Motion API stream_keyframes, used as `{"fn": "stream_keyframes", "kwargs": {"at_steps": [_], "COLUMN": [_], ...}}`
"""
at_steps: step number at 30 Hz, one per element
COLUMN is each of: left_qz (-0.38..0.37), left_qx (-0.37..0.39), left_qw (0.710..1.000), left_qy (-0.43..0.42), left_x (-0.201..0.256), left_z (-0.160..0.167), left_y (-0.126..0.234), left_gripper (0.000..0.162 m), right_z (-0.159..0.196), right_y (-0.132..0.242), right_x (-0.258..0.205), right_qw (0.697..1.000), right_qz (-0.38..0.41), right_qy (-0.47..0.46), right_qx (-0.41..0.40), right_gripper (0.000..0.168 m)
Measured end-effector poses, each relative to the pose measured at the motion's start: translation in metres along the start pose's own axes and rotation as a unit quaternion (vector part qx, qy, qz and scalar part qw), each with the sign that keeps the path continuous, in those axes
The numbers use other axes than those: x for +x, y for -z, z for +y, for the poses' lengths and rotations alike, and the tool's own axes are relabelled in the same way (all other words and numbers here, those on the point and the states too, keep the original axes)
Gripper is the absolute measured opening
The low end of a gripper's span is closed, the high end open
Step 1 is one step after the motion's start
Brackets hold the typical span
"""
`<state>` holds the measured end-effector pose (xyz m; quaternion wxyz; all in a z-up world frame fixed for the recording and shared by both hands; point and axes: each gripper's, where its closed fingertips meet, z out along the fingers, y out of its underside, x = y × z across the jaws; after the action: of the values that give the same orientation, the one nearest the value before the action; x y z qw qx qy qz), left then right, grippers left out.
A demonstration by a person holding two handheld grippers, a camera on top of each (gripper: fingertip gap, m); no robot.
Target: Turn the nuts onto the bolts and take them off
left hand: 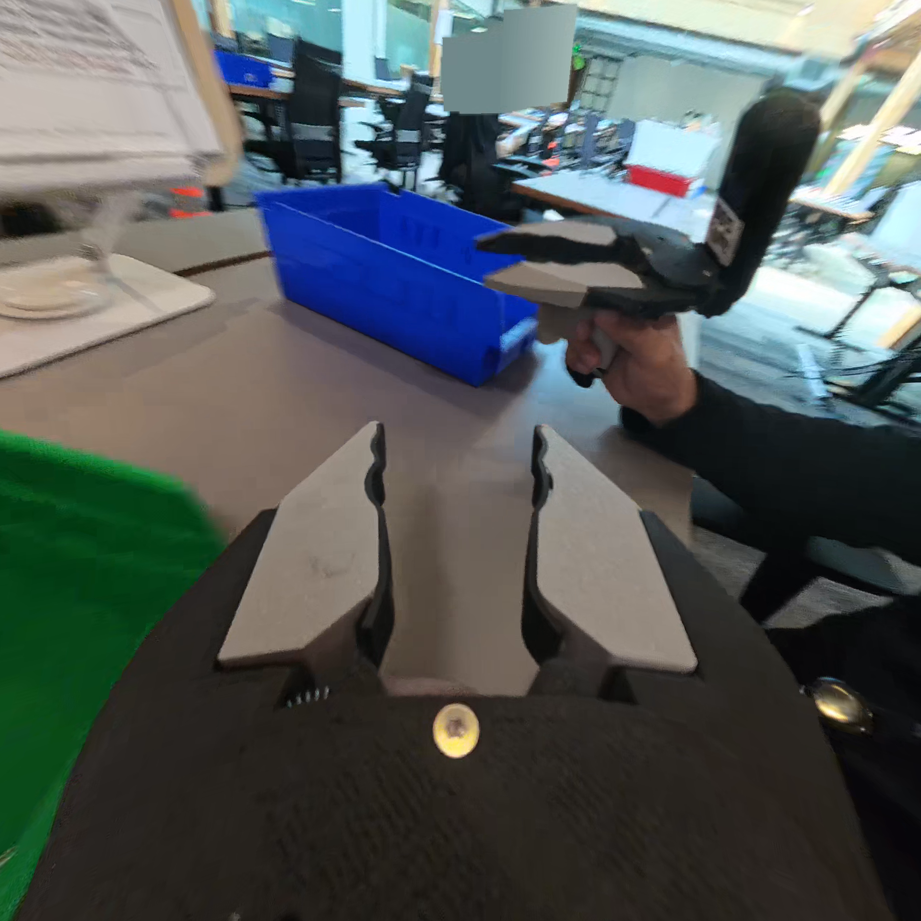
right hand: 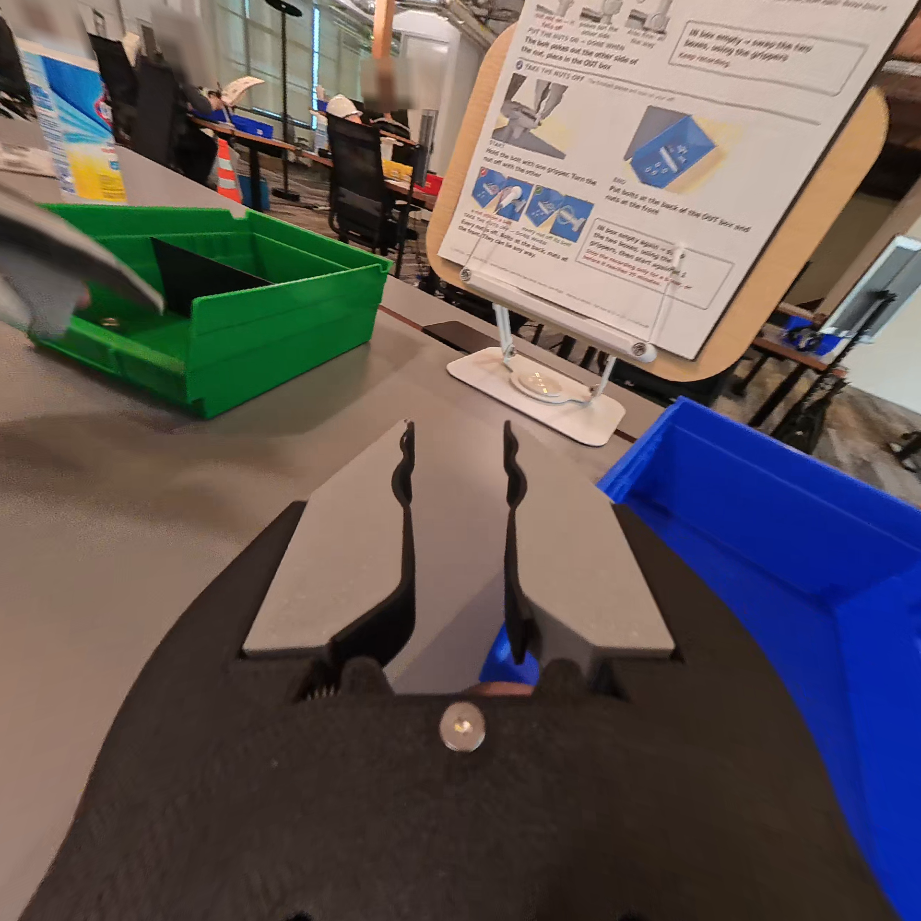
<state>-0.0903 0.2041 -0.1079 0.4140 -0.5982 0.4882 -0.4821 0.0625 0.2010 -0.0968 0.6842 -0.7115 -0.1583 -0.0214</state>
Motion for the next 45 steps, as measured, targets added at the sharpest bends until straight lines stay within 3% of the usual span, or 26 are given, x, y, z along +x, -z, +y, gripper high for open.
{"fn": "stream_keyframes", "kwargs": {"at_steps": [3, 6, 12, 14, 17, 20, 23, 28, 37, 43, 45], "left_qz": [-0.088, -0.165, -0.144, -0.148, -0.156, -0.061, -0.032, -0.003, -0.056, -0.074, -0.076], "left_qx": [-0.097, -0.246, -0.488, -0.503, -0.470, -0.481, -0.557, -0.671, -0.746, -0.756, -0.739], "left_qw": [0.991, 0.954, 0.861, 0.851, 0.867, 0.875, 0.829, 0.739, 0.650, 0.633, 0.650], "left_qy": [-0.024, -0.047, -0.012, -0.030, -0.061, -0.012, -0.027, -0.061, -0.134, -0.146, -0.158], "left_x": [-0.057, -0.121, -0.167, -0.178, -0.194, -0.177, -0.178, -0.169, -0.188, -0.195, -0.196], "left_z": [-0.017, -0.010, 0.052, 0.058, 0.043, 0.048, 0.072, 0.096, 0.115, 0.125, 0.124], "left_y": [0.054, 0.102, 0.138, 0.132, 0.112, 0.102, 0.117, 0.151, 0.178, 0.177, 0.170], "left_gripper": [0.048, 0.048, 0.049, 0.043, 0.043, 0.034, 0.027, 0.029, 0.037, 0.038, 0.022], "right_z": [0.005, 0.008, 0.010, 0.012, 0.018, 0.028, 0.036, 0.030, 0.022, 0.017, 0.017], "right_y": [-0.002, -0.005, -0.005, -0.005, -0.007, -0.010, -0.011, -0.011, -0.006, -0.003, -0.003], "right_x": [-0.013, -0.029, -0.058, -0.065, -0.071, -0.072, -0.073, -0.073, -0.075, -0.076, -0.077], "right_qw": [0.999, 0.998, 0.994, 0.993, 0.990, 0.988, 0.983, 0.983, 0.985, 0.986, 0.986], "right_qz": [-0.033, -0.061, -0.106, -0.114, -0.129, -0.143, -0.160, -0.165, -0.161, -0.159, -0.158], "right_qy": [-0.017, -0.015, 0.014, 0.024, 0.019, -0.005, -0.040, -0.051, -0.034, -0.022, -0.016], "right_qx": [-0.009, -0.022, -0.033, -0.036, -0.045, -0.065, -0.081, -0.069, -0.052, -0.040, -0.040], "right_gripper": [0.033, 0.037, 0.038, 0.037, 0.038, 0.038, 0.039, 0.039, 0.038, 0.037, 0.036]}}
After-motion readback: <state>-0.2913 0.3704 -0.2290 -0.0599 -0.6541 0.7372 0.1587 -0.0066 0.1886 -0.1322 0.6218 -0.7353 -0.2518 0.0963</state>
